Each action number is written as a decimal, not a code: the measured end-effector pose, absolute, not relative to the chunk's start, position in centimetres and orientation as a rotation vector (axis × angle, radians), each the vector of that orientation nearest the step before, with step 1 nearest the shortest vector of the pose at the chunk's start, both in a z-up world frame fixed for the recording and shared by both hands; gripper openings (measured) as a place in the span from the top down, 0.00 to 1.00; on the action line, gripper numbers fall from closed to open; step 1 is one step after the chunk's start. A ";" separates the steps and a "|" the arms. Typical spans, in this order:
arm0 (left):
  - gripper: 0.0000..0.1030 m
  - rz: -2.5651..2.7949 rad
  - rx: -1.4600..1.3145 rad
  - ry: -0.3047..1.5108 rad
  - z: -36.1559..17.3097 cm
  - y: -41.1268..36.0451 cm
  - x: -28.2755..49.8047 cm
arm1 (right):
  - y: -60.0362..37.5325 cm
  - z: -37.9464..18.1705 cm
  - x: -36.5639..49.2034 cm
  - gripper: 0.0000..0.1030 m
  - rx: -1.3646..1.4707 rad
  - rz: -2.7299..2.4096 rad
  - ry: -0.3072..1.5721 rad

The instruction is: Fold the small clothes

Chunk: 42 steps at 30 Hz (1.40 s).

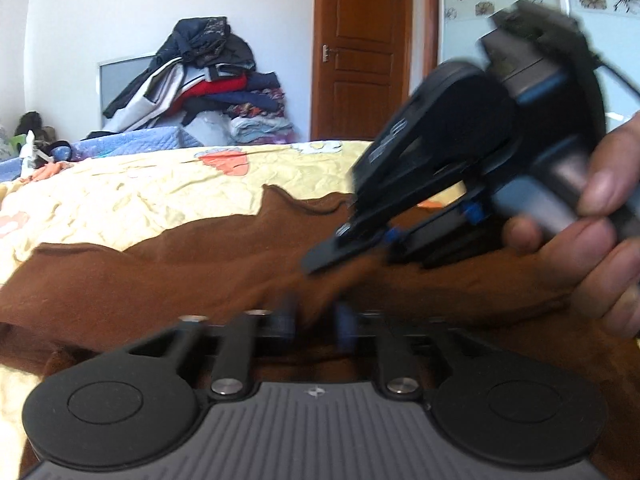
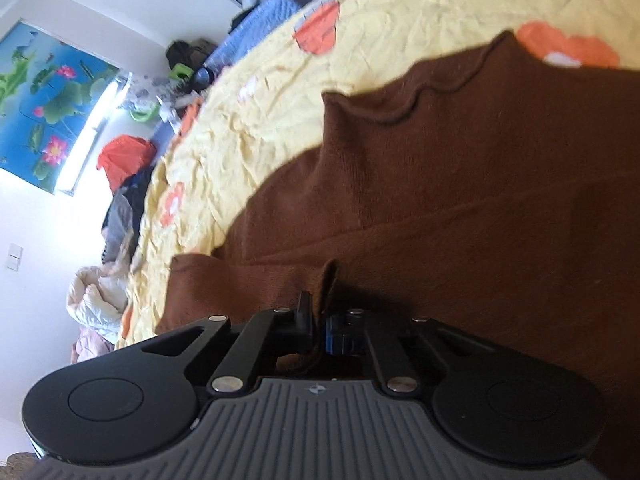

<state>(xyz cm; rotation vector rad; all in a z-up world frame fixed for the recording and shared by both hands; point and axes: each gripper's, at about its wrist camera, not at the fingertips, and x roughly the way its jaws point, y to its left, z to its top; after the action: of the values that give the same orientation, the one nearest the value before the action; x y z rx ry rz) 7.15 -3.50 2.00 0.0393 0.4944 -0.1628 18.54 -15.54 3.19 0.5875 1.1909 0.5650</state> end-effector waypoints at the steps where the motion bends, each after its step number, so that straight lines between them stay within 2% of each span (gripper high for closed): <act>1: 0.22 -0.151 0.045 0.482 2.2 -3.5 6.9 | -16.2 3.5 18.7 0.89 0.595 0.567 1.177; 2: 0.16 -0.137 0.043 0.453 2.6 -3.3 6.3 | -17.0 4.0 18.6 0.89 0.607 0.569 1.165; 3: 0.15 -0.134 0.028 0.418 3.1 -2.8 5.5 | -17.9 4.4 18.5 0.89 0.617 0.571 1.149; 10: 0.12 -0.051 -0.142 0.394 4.9 3.9 2.7 | -29.4 7.5 17.6 0.89 0.649 0.456 1.048; 14: 0.12 0.026 -0.285 0.457 5.2 8.5 4.0 | -36.2 8.4 17.1 0.89 0.679 0.345 1.004; 20: 0.12 -0.093 -0.730 0.659 3.3 14.8 9.8 | -40.3 8.1 16.1 0.89 0.687 0.284 0.985; 27: 0.14 -0.102 -0.693 0.818 1.7 14.4 15.6 | -40.2 8.1 15.9 0.89 0.710 0.278 0.951; 28: 0.25 -0.102 -0.665 0.824 1.8 13.9 16.1 | -40.4 8.5 16.1 0.89 0.718 0.277 0.932; 29: 0.41 -0.099 -0.619 0.829 1.9 13.5 16.5 | -40.6 8.7 16.2 0.89 0.727 0.278 0.923; 30: 0.86 -0.098 -0.568 0.855 1.9 12.9 17.0 | -40.8 8.7 16.4 0.89 0.726 0.278 0.932; 32: 0.89 -0.081 -0.490 0.885 2.1 12.1 17.8 | -40.0 8.4 16.8 0.89 0.667 0.273 0.975; 37: 0.92 -0.097 -0.291 0.826 4.5 11.8 18.3 | -38.8 7.5 16.3 0.89 0.680 0.303 0.991; 40: 0.92 -0.043 -0.229 0.856 3.7 12.7 19.4 | -38.6 6.8 16.2 0.88 0.677 0.301 1.003; 42: 0.92 -0.033 -0.253 0.882 2.6 13.5 19.3 | -38.7 6.2 16.1 0.84 0.698 0.298 1.009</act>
<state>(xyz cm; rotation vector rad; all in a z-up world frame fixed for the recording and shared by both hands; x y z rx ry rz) 19.31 13.48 2.60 -0.2533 0.8818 -0.0328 16.13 -38.73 6.18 0.6984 1.0093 0.2985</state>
